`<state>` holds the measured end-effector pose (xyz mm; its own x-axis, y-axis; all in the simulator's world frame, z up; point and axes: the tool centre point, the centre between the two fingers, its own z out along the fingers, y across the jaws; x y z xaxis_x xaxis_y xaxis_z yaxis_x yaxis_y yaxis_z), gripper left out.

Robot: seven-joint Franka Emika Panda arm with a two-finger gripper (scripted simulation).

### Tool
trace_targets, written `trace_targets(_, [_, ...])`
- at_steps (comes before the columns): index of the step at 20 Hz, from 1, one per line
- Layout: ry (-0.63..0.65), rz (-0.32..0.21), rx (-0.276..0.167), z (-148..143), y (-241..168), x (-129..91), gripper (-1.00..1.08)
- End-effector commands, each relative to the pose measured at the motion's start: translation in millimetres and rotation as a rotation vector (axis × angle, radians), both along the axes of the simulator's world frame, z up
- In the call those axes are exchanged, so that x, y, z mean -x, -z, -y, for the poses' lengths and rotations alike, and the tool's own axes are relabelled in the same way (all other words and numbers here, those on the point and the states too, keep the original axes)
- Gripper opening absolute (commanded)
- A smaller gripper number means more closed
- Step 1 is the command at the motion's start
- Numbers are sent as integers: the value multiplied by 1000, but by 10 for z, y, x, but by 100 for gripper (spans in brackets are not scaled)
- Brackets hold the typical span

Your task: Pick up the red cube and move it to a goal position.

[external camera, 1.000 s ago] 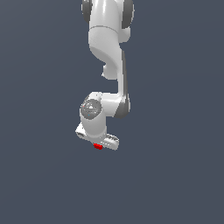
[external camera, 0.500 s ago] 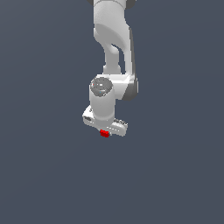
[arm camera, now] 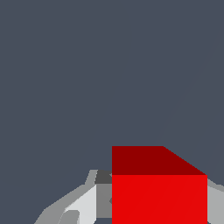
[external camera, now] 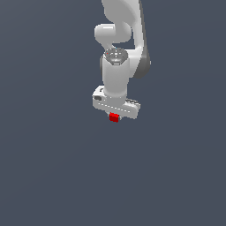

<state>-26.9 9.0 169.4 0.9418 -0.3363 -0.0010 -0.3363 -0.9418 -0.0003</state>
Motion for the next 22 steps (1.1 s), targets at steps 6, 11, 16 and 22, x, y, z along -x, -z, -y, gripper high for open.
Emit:
trace_targets(6, [0,1,2,-314,-527,383,-100])
trace_targets(11, [0,1,2,-473,-795,566,-100])
trace_targets(16, [0,1,2,-581,-975,683,-100])
trace_targets(22, [0,1,1,-633,-1059,727,-100])
